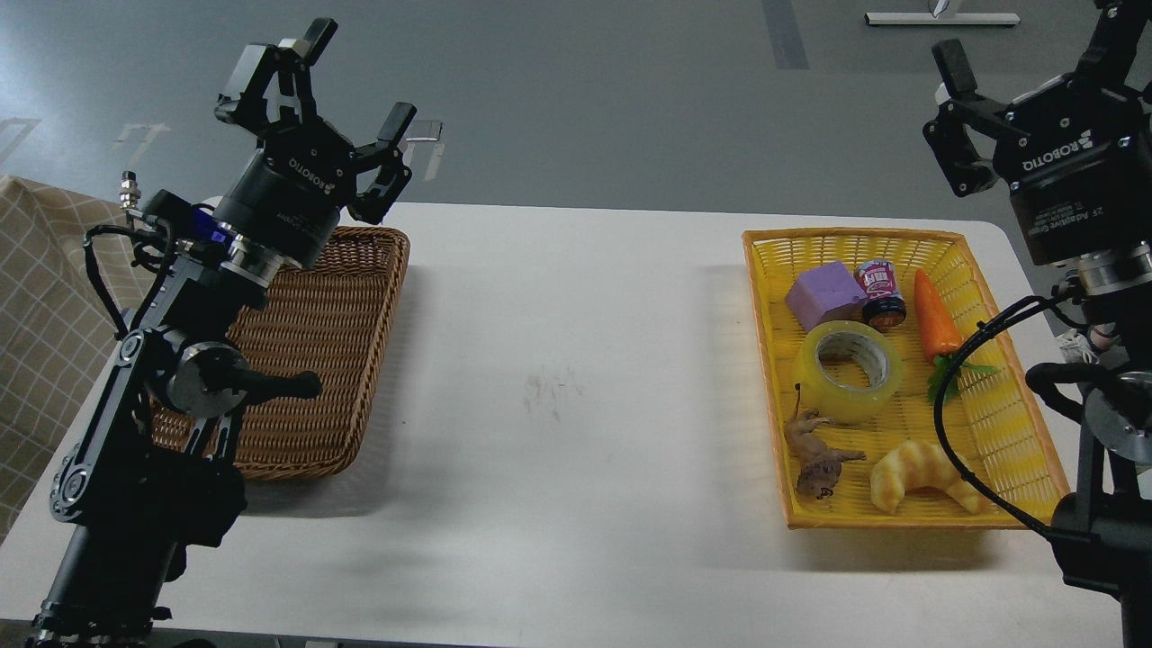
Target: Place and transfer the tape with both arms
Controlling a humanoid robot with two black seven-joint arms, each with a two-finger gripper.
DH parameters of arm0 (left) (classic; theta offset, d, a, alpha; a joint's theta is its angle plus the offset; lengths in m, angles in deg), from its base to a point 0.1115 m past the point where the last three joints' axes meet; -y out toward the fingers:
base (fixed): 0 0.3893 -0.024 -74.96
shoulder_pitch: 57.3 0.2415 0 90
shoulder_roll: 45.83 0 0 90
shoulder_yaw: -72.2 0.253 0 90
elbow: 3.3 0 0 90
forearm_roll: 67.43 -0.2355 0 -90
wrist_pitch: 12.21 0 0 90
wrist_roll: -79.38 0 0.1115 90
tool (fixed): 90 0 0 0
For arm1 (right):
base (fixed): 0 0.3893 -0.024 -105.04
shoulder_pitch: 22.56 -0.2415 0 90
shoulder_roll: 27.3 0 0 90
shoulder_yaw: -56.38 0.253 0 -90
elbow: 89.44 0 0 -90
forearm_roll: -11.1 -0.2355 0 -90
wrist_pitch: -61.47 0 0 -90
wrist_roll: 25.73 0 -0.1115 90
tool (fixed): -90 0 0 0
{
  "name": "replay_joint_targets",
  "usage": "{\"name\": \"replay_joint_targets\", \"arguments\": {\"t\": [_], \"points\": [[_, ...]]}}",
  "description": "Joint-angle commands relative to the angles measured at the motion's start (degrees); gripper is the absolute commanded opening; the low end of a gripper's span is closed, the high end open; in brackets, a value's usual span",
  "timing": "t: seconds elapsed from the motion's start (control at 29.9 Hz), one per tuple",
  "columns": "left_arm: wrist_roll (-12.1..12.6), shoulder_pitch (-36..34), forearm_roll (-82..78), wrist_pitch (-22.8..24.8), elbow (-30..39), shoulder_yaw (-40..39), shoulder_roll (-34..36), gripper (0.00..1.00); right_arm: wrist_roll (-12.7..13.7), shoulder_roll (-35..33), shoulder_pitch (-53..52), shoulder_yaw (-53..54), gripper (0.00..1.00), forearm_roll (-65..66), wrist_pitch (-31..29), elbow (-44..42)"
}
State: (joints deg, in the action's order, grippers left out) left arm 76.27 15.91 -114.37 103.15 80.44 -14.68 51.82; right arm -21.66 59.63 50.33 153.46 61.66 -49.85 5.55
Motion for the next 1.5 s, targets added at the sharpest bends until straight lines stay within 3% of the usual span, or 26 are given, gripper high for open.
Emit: {"name": "replay_joint_targets", "arguments": {"t": [0.0, 0.6, 0.84, 1.14, 1.47], "points": [[-0.1, 0.0, -0.1, -0.1, 0.1, 0.0, 0.1, 0.98, 1.0, -0.2, 0.2, -0.4, 1.00, 0.1, 1.7, 0.3], [-0.1, 0.0, 0.0, -0.1, 0.3, 0.0, -0.4, 0.98, 0.9, -0.1, 0.3, -0.6, 1.00, 0.1, 1.6, 0.7], [-2.3, 0.8, 0.2, 2.6, 2.7, -0.3, -1.9, 0.98, 0.9, -0.2, 0.1, -0.6, 1.00, 0.1, 1.5, 0.6], [-4.2, 0.5, 1.1, 1.8, 3.1, -0.5, -3.6, 0.98, 0.9, -0.4, 0.1, -0.5, 1.00, 0.2, 1.5, 0.7], [-3.6, 3.5, 1.4, 2.4, 3.4, 0.0, -1.5, 0.98, 0.8, -1.3, -1.2, -0.4, 1.00, 0.2, 1.5, 1.0]]}}
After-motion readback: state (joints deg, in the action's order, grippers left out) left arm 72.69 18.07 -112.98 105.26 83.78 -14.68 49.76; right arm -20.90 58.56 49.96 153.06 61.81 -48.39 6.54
